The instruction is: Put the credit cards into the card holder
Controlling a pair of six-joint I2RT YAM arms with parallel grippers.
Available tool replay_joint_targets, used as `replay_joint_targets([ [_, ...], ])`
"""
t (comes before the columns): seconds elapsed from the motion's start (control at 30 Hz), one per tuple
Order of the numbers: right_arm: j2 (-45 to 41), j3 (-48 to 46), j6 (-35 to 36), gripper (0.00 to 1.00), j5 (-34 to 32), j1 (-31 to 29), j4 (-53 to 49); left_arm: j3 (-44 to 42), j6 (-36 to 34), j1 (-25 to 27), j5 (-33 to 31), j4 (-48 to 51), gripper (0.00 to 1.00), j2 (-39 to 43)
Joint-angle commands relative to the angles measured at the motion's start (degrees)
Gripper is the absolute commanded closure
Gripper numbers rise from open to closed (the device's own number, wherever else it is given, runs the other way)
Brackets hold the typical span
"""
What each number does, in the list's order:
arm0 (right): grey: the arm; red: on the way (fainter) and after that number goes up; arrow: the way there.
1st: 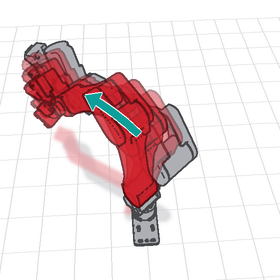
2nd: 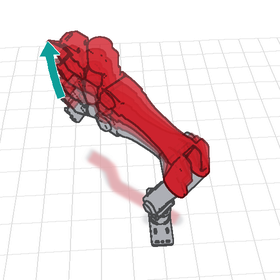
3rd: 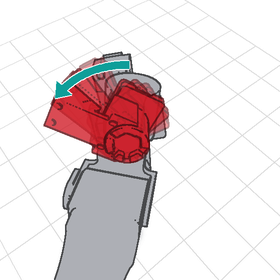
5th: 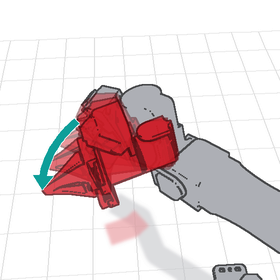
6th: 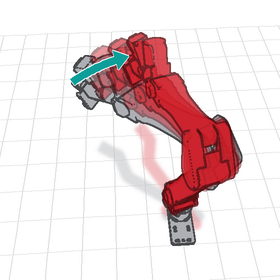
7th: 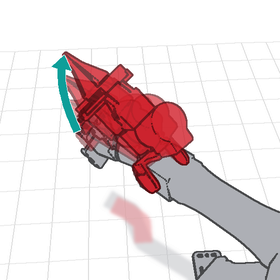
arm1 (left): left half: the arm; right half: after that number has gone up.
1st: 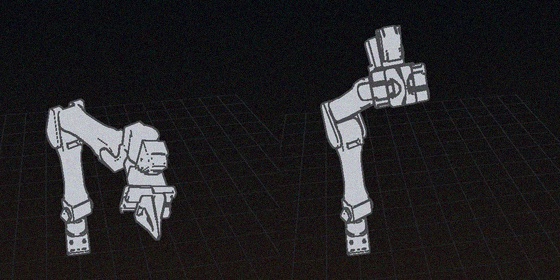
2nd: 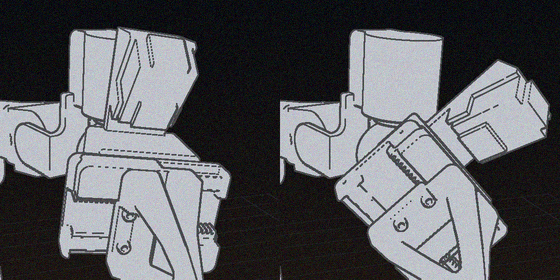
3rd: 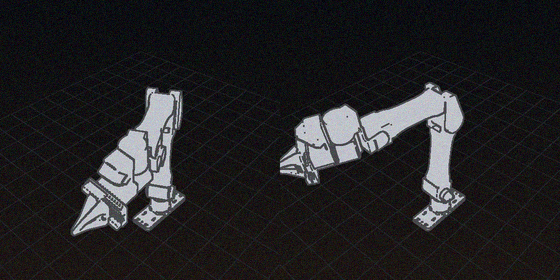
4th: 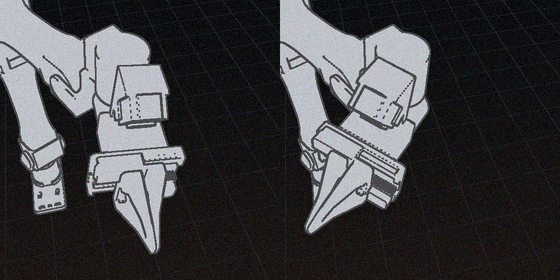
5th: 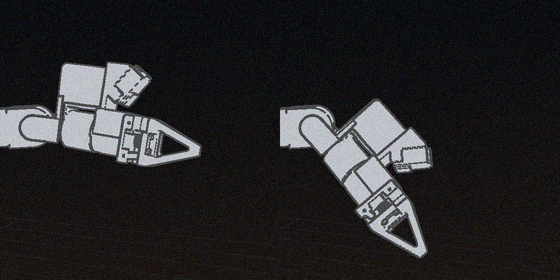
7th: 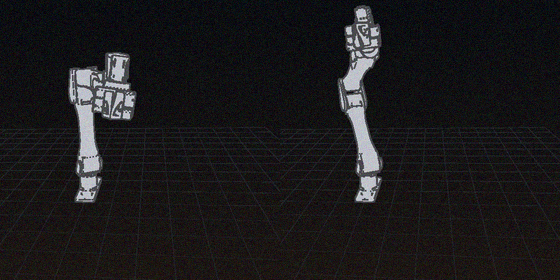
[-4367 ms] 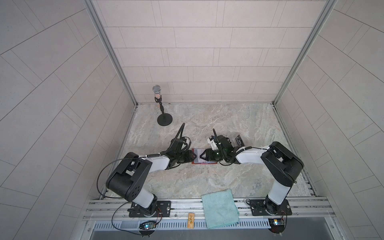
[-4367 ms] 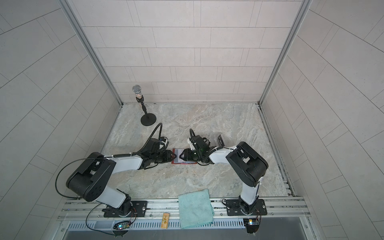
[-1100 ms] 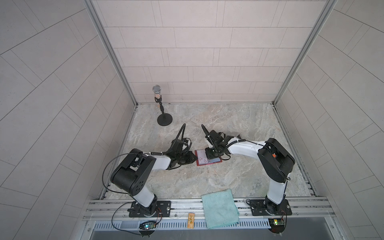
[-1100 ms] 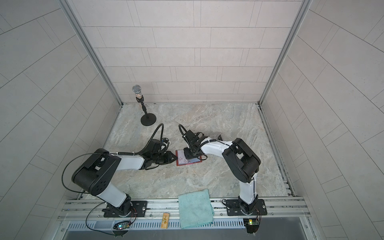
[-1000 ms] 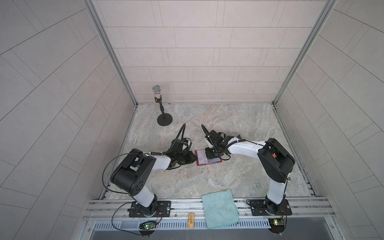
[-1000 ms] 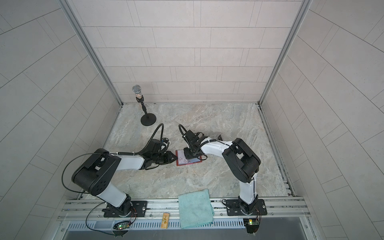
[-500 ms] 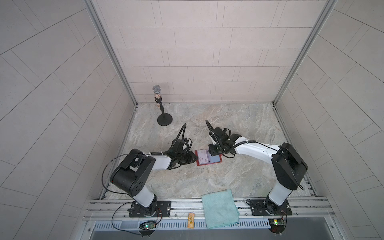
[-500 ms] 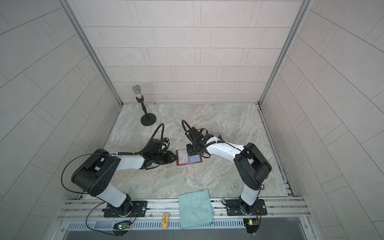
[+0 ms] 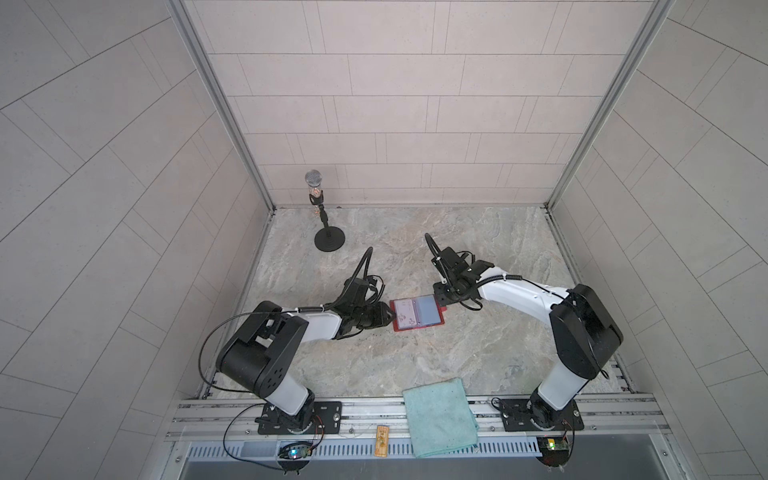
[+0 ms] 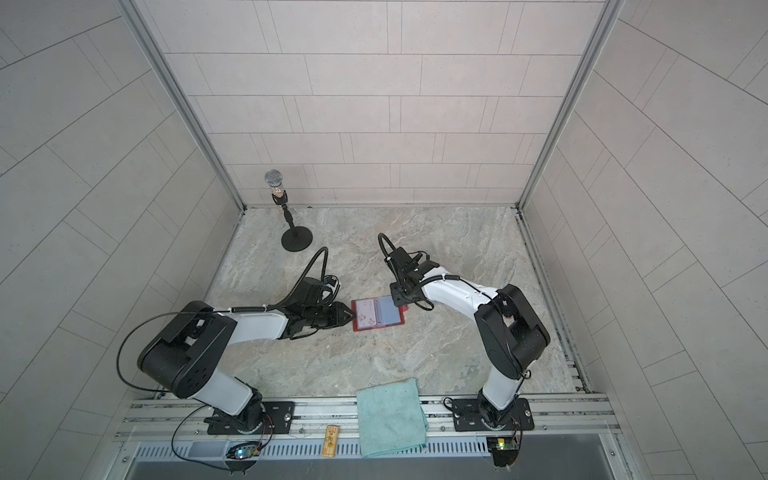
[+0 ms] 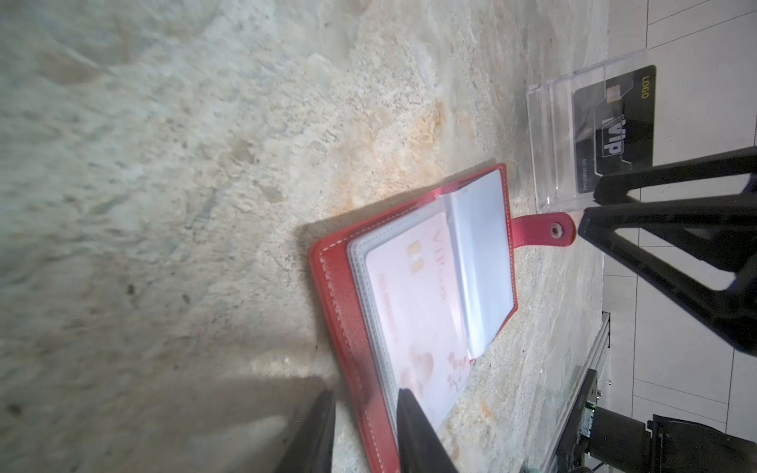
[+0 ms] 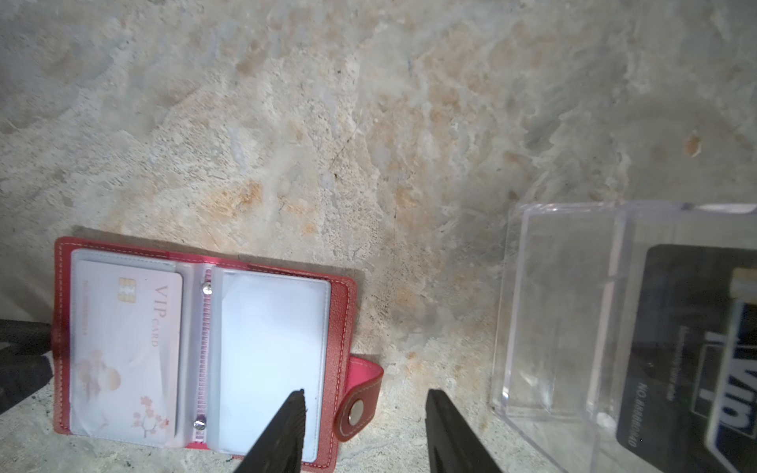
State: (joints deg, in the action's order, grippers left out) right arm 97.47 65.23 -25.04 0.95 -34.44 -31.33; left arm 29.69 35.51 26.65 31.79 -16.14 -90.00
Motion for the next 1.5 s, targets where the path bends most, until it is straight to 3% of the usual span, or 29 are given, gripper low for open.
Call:
replay_joint_targets([
  [0.0, 1.9, -0.7, 1.1, 0.5, 1.0, 0.5, -0.9, -1.6, -0.8, 0.0, -3.7, 4.2, 0.66, -1.0],
  [0.33, 5.7, -1.1, 1.1, 0.55, 5.1, 0.8, 0.5, -0.8, 0.7, 0.0, -2.0, 0.4, 0.67, -5.2],
  [0.9, 8.5, -2.5, -0.3, 0.6, 4.5, 0.6, 0.6, -0.1, 2.0, 0.0, 0.2, -1.1, 0.73, -5.3],
  [1.1, 8.5, -2.4, -0.3, 0.6, 4.6, 0.5, 0.6, 0.0, 3.0, 0.1, 1.2, -2.6, 0.8, -5.3],
  [1.3, 7.9, -2.2, -0.3, 0.61, 4.6, 0.5, 0.2, -0.2, 4.3, 0.0, 1.2, -3.5, 0.99, -4.6],
  [1.47, 5.0, -2.3, -0.4, 0.58, 3.4, 0.5, -0.6, 0.0, 3.7, -0.1, -0.2, -0.6, 1.0, -2.3],
])
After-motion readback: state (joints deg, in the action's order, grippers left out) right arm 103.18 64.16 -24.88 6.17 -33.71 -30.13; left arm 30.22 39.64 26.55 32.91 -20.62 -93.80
